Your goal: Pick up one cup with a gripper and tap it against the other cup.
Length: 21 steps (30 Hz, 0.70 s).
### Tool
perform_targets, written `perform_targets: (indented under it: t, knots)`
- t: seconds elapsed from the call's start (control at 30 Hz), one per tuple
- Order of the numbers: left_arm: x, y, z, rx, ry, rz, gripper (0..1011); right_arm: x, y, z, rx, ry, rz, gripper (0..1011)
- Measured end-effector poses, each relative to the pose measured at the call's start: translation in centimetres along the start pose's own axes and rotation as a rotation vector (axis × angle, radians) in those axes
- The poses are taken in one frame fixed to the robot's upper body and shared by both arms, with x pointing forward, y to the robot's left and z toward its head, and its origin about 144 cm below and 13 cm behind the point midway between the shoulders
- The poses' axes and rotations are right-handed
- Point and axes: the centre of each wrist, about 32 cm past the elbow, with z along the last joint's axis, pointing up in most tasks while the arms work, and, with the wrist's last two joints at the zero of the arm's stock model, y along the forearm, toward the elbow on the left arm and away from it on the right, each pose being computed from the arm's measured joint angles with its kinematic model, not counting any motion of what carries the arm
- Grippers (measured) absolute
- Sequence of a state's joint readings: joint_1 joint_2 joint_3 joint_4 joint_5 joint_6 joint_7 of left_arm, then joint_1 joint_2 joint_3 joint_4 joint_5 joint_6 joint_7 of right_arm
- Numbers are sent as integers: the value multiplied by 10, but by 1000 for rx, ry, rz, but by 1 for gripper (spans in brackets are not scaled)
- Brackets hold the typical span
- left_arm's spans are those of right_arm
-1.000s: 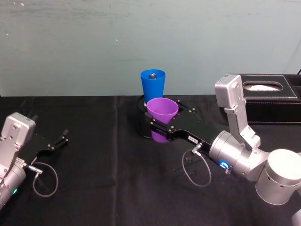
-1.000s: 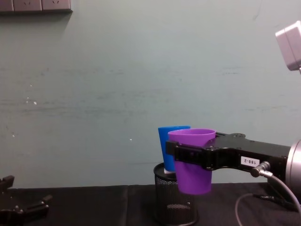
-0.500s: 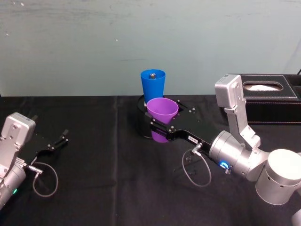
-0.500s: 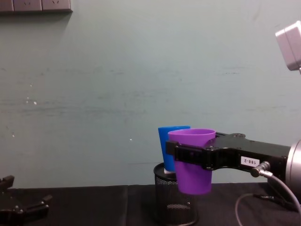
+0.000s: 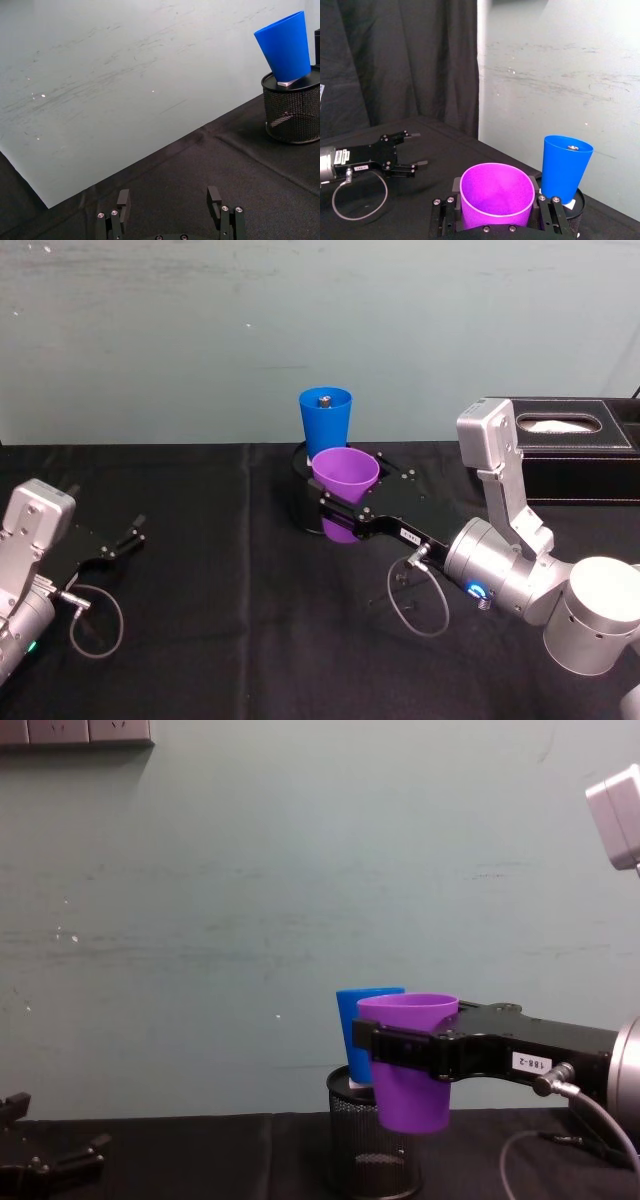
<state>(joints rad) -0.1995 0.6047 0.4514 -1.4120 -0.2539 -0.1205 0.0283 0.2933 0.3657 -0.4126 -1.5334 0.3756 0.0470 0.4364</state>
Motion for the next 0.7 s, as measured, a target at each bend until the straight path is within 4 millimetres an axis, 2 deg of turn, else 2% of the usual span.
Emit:
perform_targets:
  t: [0.7]
  knots:
    - [0, 0, 0, 0, 0, 0, 1000, 0, 0, 0, 0, 0, 0, 747]
